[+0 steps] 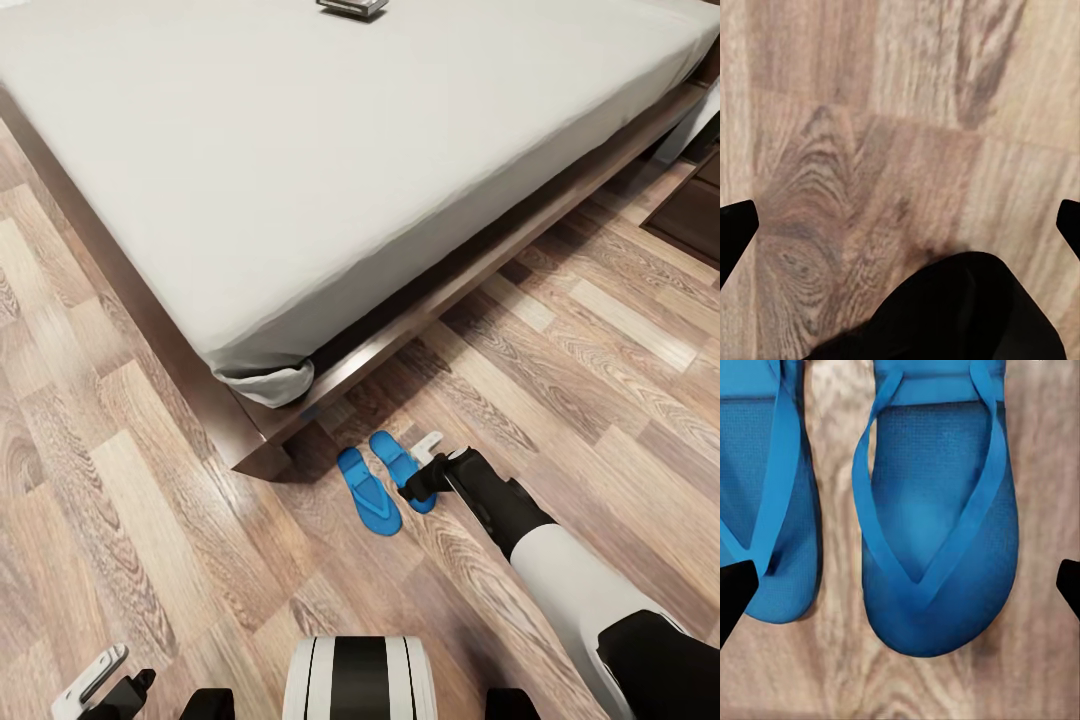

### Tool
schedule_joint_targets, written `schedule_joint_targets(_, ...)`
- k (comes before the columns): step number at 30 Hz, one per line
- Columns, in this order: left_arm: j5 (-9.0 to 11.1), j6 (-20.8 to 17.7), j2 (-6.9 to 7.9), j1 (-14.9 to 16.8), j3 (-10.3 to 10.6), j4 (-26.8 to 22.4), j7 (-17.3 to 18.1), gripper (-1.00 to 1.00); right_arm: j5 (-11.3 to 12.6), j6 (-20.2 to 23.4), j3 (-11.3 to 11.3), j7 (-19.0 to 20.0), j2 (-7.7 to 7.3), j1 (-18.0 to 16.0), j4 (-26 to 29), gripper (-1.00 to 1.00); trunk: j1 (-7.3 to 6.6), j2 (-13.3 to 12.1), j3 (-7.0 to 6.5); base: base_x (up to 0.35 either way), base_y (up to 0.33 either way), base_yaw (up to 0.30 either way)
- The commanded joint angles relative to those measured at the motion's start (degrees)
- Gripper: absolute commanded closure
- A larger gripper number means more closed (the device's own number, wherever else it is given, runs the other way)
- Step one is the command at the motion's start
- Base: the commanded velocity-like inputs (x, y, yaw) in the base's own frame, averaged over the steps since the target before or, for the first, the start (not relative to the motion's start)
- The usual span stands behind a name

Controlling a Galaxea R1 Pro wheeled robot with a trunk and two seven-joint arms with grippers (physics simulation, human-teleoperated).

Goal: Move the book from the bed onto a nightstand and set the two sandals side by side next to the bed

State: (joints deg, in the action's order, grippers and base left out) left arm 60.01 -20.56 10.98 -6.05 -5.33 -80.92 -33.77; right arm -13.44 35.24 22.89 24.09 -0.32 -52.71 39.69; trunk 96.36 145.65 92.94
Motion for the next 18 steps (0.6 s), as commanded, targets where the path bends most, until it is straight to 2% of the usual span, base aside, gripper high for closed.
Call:
schedule_joint_targets(1,0.4,-0.2,0.01,0.0,0.0,-0.1,-0.3,-1.0,-0.6,0.2,0.1,0.4,-0.03,0.0,0.1,-1.0,-0.01,0.0,0.03,0.0,0.0,0.0)
schedule_joint_targets(11,0.4,-0.2,0.01,0.0,0.0,-0.1,-0.3,-1.0,-0.5,0.1,-0.1,0.6,-0.37,0.0,0.8,-1.0,-0.01,0.0,0.03,0.0,0.0,0.0)
schedule_joint_targets(14,0.4,-0.2,-0.03,0.0,0.1,-0.1,-0.3,-1.0,-0.5,0.1,-0.2,0.7,-0.72,0.1,2.9,-1.0,-0.01,0.0,0.03,0.0,0.0,0.0)
schedule_joint_targets(15,0.4,-0.2,-0.07,0.0,0.3,-0.4,-0.3,-1.0,-0.5,0.3,-0.7,0.8,-1.6,0.6,7.3,-1.0,-0.01,0.0,0.03,0.0,0.0,0.0)
schedule_joint_targets(16,0.4,-0.2,-0.07,0.0,0.4,-0.7,-0.3,-1.0,-0.4,0.6,-1.1,0.9,-2.37,0.8,9.3,-1.0,-0.01,0.0,0.03,0.0,0.0,0.0)
schedule_joint_targets(17,0.4,-0.2,-0.07,0.0,0.4,-0.7,-0.3,-1.0,-0.4,0.6,-1.1,0.9,-2.37,0.8,9.3,-1.0,-0.01,0.0,0.03,0.0,0.0,0.0)
schedule_joint_targets(18,0.3,-0.2,-0.07,0.0,0.6,-1.2,-0.3,-1.0,-0.3,1.0,-1.7,0.9,-3.41,1.2,11.3,-1.0,-0.01,0.0,0.03,0.0,0.0,0.0)
